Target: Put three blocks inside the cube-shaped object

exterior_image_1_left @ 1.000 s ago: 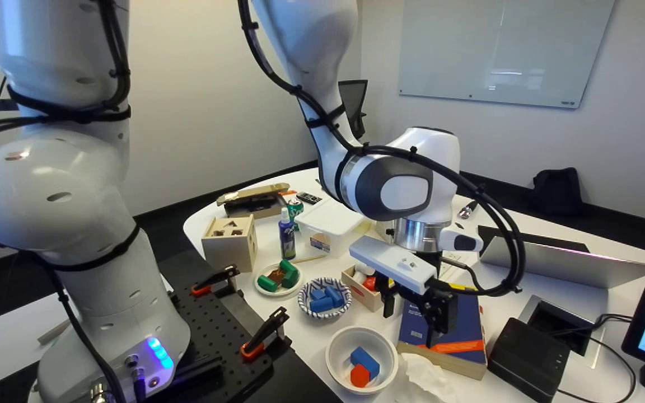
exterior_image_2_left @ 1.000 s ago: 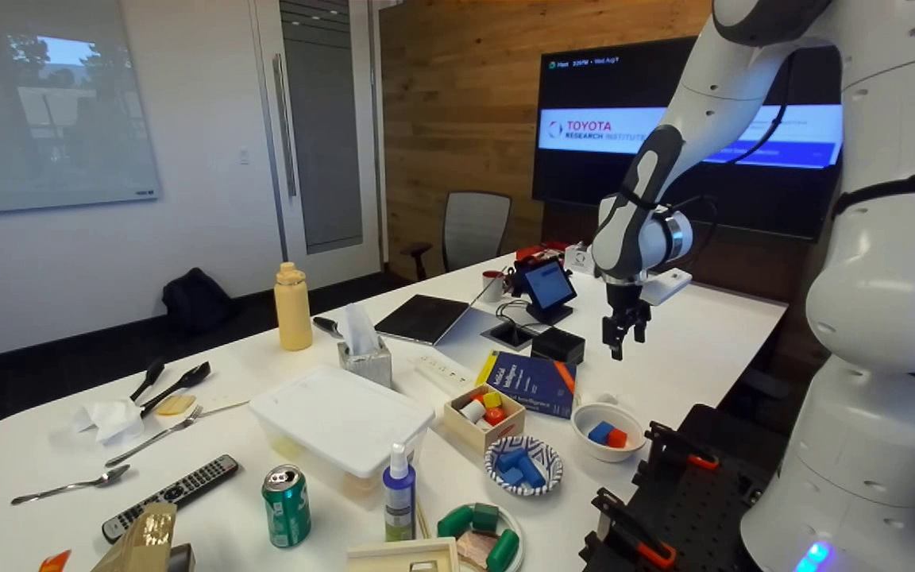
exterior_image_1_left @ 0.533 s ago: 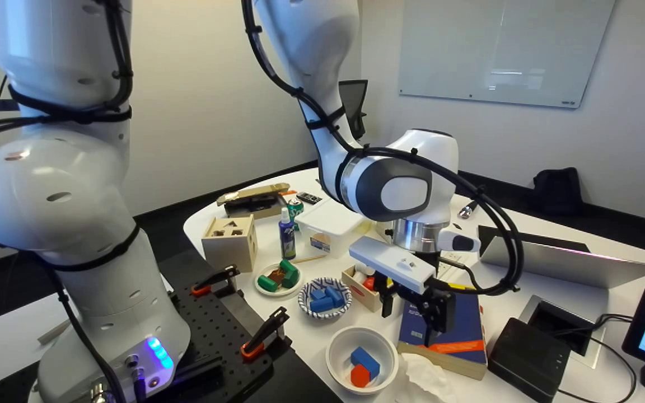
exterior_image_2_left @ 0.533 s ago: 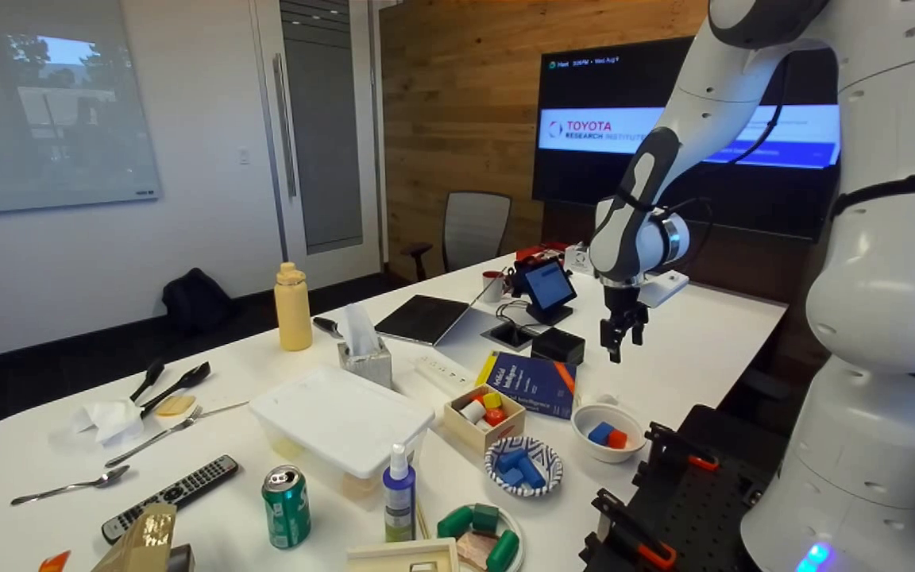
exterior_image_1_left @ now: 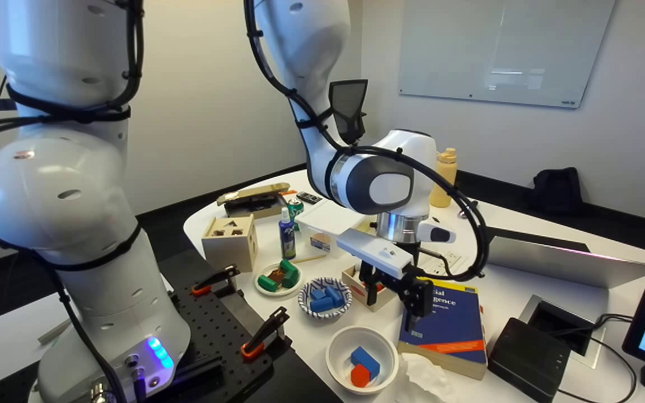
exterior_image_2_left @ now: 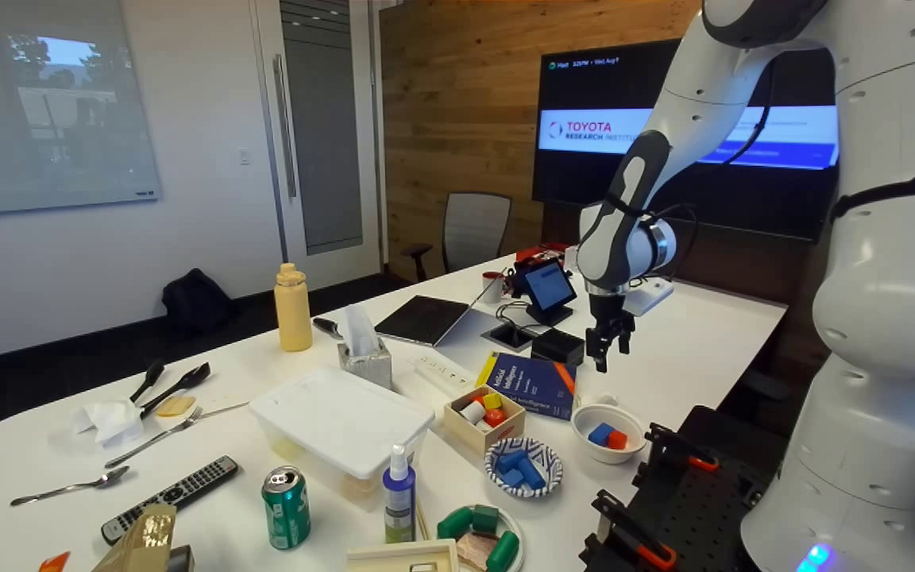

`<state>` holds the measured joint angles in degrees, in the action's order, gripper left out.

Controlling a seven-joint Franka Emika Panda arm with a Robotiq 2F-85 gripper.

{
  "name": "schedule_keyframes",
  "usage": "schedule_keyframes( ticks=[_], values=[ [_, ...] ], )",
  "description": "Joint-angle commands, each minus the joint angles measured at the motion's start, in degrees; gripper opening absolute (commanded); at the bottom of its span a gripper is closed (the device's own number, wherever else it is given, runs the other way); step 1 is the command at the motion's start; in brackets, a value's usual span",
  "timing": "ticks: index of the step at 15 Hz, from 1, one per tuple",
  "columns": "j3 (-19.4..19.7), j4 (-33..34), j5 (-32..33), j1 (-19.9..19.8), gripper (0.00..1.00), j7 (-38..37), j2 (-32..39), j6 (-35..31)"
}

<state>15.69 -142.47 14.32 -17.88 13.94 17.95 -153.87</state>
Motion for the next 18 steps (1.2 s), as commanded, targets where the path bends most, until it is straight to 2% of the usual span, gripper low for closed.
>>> schedule_keyframes(
  ticks=[1,7,13,18],
  values=[
    [0.62,-2.46,0.64,2.86,1.0,-4.61,0.42,-0.31],
    [1.96,-2.52,1.52,3.5,1.0,-6.47,7.85,-2.92],
    [0.55,1.39,0.05,3.4,1.0,-5.53,16.57,-7.04],
    [-0.11,4.56,-0.49,3.34,1.0,-5.27,21.58,-7.26]
  ],
)
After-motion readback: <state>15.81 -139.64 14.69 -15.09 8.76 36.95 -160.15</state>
